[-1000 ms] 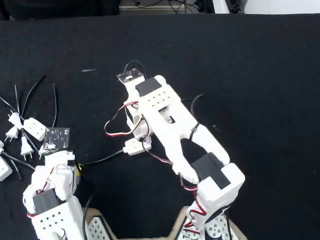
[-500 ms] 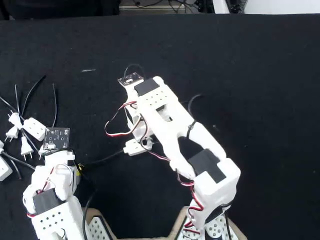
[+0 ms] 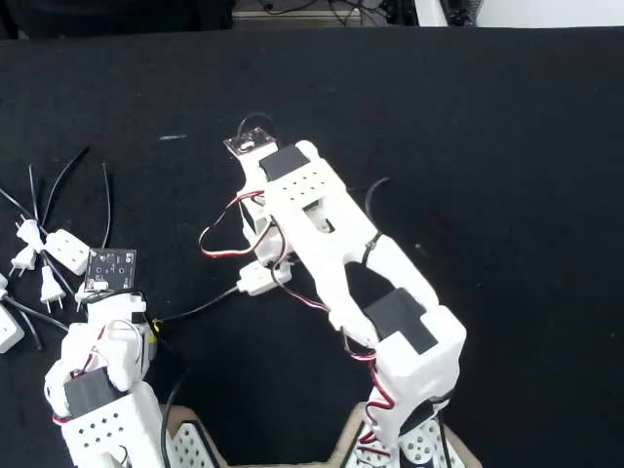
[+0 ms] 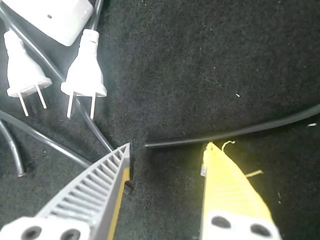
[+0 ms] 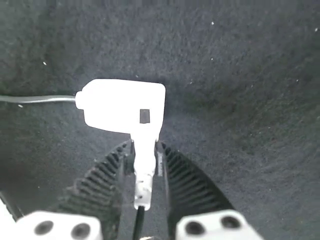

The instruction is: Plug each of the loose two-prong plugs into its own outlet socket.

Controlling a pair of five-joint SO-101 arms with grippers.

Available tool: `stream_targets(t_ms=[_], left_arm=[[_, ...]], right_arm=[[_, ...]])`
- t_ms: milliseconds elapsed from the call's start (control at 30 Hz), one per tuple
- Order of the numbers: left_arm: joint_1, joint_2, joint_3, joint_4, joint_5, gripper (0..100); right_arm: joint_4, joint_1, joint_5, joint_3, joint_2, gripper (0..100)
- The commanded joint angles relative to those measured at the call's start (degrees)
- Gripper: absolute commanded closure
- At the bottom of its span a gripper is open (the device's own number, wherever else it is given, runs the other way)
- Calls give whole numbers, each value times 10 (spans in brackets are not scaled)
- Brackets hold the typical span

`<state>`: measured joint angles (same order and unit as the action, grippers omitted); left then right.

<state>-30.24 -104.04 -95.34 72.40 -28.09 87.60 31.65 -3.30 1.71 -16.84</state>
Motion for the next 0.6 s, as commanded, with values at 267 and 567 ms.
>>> stream_targets(t_ms=[267, 567], left_arm=[[-8, -3, 1, 4, -5, 766], [-8, -3, 1, 4, -5, 766]], right_arm=[[105, -9, 53, 126, 2, 988], [134, -9, 55, 202, -112, 988]])
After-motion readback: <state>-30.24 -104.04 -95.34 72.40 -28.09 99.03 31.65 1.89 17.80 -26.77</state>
